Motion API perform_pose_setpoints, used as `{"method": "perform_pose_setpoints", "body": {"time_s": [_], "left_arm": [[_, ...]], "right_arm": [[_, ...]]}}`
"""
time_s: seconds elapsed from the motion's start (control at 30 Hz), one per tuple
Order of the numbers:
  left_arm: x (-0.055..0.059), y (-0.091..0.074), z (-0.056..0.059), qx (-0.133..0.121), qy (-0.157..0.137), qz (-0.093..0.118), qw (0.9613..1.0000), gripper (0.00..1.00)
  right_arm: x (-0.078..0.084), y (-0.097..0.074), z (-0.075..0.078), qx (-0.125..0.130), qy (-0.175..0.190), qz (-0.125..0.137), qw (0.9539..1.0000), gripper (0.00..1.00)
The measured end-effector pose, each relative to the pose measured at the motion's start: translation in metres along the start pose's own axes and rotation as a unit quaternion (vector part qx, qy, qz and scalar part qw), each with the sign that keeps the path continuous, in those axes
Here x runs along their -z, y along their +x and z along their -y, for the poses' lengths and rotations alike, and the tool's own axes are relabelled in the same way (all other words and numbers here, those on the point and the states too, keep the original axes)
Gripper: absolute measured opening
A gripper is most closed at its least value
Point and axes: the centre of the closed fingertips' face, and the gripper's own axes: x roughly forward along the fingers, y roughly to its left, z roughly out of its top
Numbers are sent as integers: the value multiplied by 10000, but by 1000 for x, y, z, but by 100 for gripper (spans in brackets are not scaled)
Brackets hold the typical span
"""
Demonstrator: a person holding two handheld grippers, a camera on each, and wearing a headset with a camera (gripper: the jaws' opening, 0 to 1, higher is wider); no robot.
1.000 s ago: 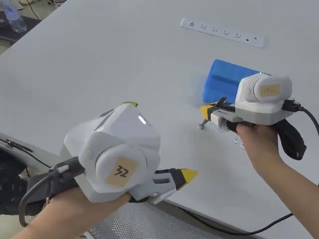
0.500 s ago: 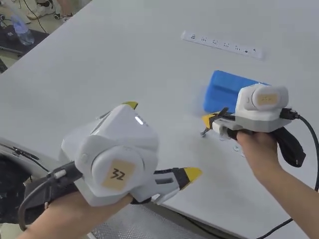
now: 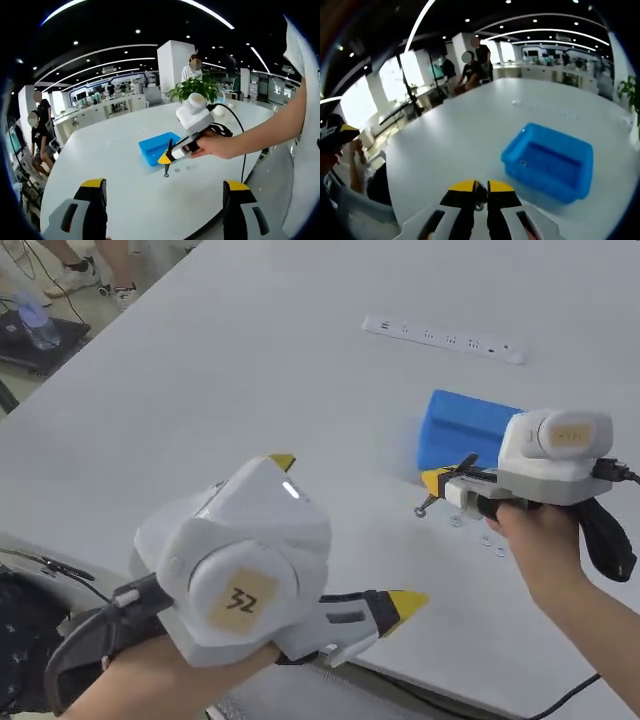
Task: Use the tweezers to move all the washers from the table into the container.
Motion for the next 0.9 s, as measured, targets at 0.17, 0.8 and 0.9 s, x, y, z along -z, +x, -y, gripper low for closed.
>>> {"method": "perform_pose_setpoints", "body": {"time_s": [0.17,0.8,0.9], "left_arm": [[-11,-4,-6,241,143,17,9996,99],[-27,3,-13,214,-277,146,9993,99],[-28,7,-16,103,-532,105,9985,99]], "right_arm": [[-17,-15,-1,198,60,149,9997,4],[-92,-26,24,505,-483,549,9960,4],[-96,-19,34,520,-447,562,9961,4]]}}
